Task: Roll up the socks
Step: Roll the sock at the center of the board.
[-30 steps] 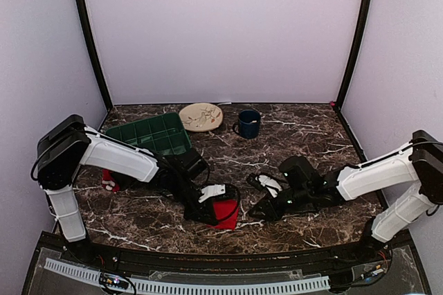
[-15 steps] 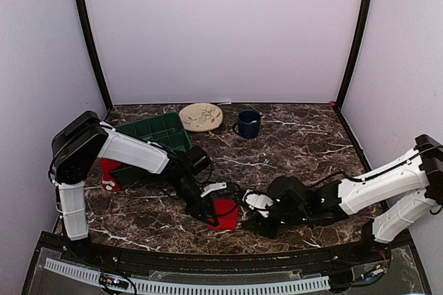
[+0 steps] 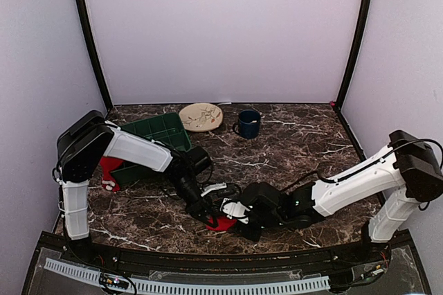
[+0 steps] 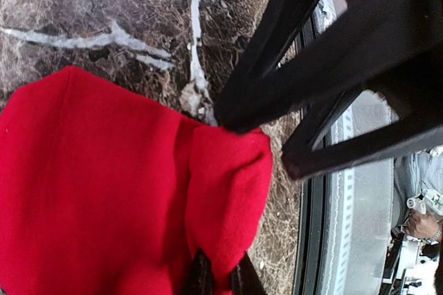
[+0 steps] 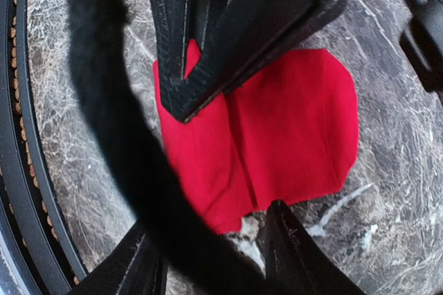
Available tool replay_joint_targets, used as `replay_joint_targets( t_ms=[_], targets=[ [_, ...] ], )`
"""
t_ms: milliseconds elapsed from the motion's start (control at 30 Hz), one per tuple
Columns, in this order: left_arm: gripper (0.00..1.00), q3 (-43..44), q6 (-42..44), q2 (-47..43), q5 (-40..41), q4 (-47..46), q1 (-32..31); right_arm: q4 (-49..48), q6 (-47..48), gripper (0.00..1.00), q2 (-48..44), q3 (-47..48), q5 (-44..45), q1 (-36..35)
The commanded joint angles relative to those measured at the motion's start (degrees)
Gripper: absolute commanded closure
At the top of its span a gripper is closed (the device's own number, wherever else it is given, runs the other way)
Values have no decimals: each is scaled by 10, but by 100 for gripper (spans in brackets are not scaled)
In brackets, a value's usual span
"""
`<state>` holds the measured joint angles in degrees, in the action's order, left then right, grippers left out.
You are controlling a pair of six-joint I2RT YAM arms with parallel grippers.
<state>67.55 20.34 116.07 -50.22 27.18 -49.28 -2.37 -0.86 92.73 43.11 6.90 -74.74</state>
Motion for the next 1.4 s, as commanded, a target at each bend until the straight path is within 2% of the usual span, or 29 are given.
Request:
replay_joint_targets(
  t_ms=[0,167,500,600,667,733,833,967,1133,1367],
  targets=[
    [100,4,14,16,14,45,4,18,26,55,26,32,1,-8],
    [100,11,17,22,6,50,6,28,34,52,47,47,-1,-8],
    [100,16,23,29,-4,56,6,36,44,53,81,65,1,-8],
    [100,17,23,30,-4,56,6,38,44,61,91,68,1,-7],
    [99,17,19,30,-1,55,7,41,43,73,96,71,-6,-5],
    [94,18,12,30,5,53,7,46,38,84,99,73,-15,0],
    [86,20,-3,29,18,49,10,52,28,92,103,72,-28,9],
    [79,16,-25,18,39,33,16,54,11,95,100,63,-55,22],
    [72,-12,-81,-20,63,-33,39,43,-11,97,94,48,-103,45],
    [68,-50,-114,-64,100,-93,55,33,-32,97,99,45,-187,79]
  ],
)
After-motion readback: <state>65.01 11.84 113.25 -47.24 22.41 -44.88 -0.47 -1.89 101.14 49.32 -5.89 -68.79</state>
